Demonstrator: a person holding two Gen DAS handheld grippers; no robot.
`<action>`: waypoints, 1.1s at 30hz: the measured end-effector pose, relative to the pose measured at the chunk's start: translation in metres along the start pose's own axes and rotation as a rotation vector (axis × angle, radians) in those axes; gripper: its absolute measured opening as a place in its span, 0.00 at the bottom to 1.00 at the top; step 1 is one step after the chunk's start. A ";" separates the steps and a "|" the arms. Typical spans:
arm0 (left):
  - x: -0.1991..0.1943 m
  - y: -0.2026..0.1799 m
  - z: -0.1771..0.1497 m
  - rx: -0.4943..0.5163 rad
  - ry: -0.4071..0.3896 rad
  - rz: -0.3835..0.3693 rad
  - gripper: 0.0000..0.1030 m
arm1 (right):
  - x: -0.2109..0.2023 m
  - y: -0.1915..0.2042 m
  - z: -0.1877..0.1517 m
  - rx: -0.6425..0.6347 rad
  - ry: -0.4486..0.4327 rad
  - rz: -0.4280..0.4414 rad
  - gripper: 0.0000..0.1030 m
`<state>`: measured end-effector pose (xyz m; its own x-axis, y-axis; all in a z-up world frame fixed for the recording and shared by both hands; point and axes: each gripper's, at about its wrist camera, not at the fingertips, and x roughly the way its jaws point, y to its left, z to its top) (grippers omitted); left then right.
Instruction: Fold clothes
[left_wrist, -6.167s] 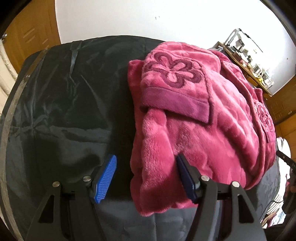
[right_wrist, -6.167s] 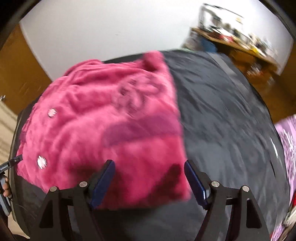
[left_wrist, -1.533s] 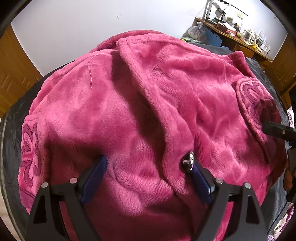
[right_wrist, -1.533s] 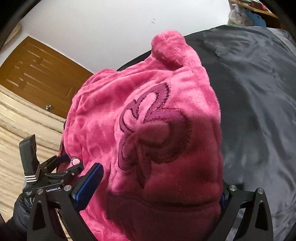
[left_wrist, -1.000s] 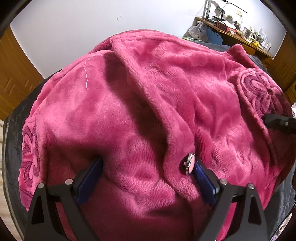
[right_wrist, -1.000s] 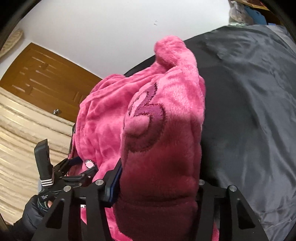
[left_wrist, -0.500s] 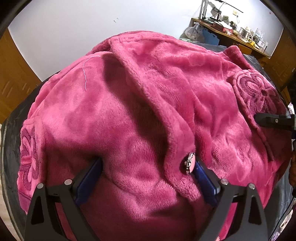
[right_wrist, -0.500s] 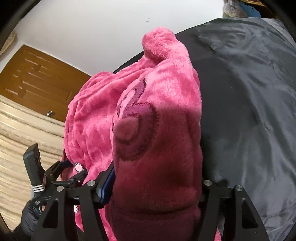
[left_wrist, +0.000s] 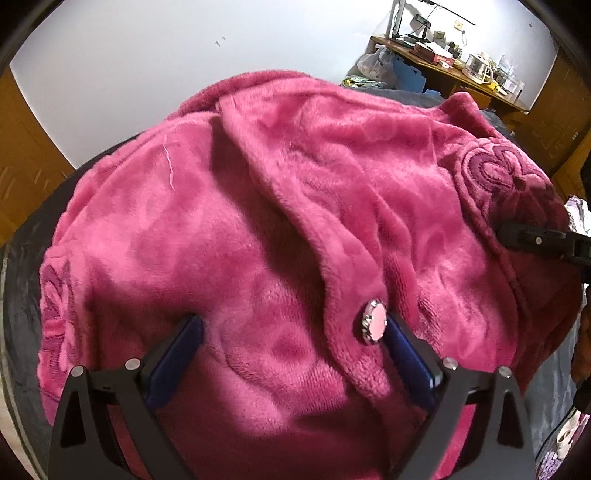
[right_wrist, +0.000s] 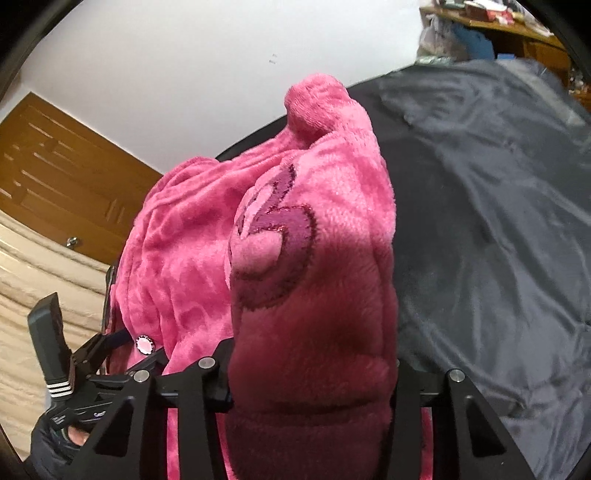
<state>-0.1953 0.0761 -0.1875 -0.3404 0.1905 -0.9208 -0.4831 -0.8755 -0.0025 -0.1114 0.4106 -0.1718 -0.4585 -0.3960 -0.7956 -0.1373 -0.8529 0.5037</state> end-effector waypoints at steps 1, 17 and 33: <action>-0.003 0.001 0.001 0.007 -0.003 0.007 0.95 | -0.002 0.004 -0.001 -0.001 -0.008 -0.008 0.46; -0.035 0.052 -0.001 -0.032 -0.081 -0.044 0.95 | -0.041 0.074 -0.010 -0.073 -0.115 -0.056 0.44; -0.049 0.094 -0.006 -0.075 -0.109 -0.067 0.95 | -0.048 0.110 -0.014 -0.081 -0.144 -0.108 0.44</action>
